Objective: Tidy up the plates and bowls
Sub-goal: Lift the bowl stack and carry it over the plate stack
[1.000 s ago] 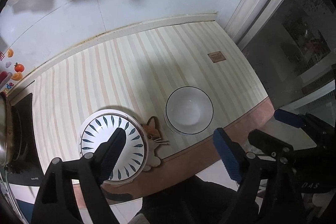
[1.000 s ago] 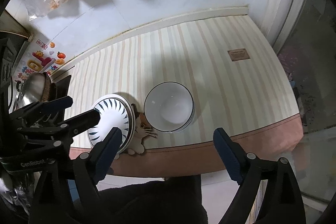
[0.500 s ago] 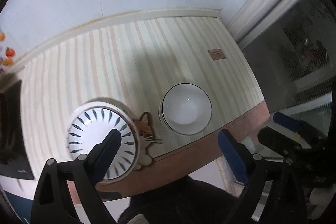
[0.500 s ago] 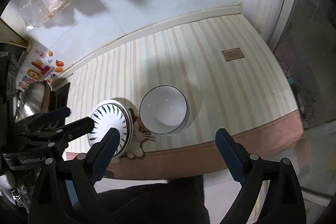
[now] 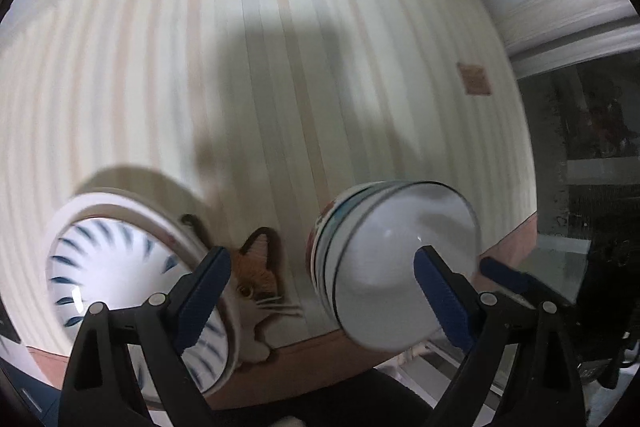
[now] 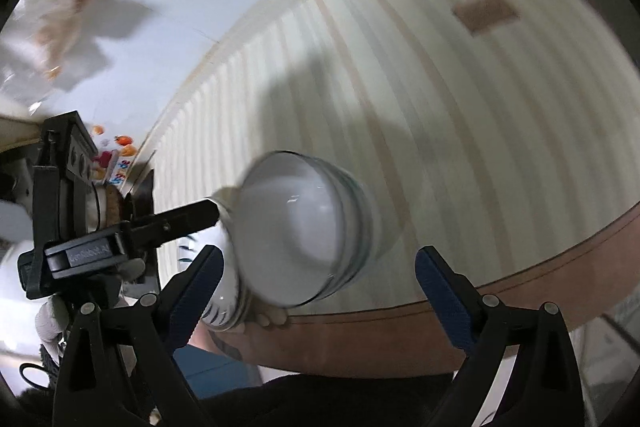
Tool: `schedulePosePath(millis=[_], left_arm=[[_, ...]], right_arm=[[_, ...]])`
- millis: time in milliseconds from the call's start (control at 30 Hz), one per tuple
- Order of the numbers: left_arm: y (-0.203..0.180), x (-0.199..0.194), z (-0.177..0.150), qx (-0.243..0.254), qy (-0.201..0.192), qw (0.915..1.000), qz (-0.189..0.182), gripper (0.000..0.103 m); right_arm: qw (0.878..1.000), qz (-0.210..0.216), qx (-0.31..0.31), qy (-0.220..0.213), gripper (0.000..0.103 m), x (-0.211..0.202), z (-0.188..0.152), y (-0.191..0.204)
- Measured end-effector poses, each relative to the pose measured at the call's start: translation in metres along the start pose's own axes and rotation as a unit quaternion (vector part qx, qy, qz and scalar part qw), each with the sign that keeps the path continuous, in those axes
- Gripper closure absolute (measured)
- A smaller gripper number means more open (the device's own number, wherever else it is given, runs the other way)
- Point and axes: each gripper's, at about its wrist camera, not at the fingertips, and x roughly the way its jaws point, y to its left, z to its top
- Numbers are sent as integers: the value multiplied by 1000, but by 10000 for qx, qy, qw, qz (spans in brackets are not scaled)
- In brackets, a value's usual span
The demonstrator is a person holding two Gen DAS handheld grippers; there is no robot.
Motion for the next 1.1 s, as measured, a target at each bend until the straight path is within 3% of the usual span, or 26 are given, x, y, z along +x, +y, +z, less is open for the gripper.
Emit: schedulePosePath(millis=[133,300,333,400,467,567,667,1100], left_arm=[[0,31,8,-23,352,9991,-215,16],[-4,53,9,51,517,9982,-288,40],[-5,55,9,58,538,9979,-358,40],[-3,56,10,8,487,9976,-501,43],[-3,57,11,0,460,9970,-630,47],[-2,57,9,71,390,9969,-678,47],[-2,56,6,105,294,9972,-681,47],[4,49,2,-320,190,9985,-413,47]], right_arm=[[9979,442,275,379,4,37,8,-27],[9959,685,225,542,4,65,19,-37],[9954,737,216,567,5,68,21,-39],[9942,824,231,656,9,78,24,-39],[9932,888,187,735,21,85,28,-38],[9930,823,132,832,38,93,32,-38],[9935,695,75,900,47,102,36,-36],[9896,748,83,1228,47,115,50,-27]])
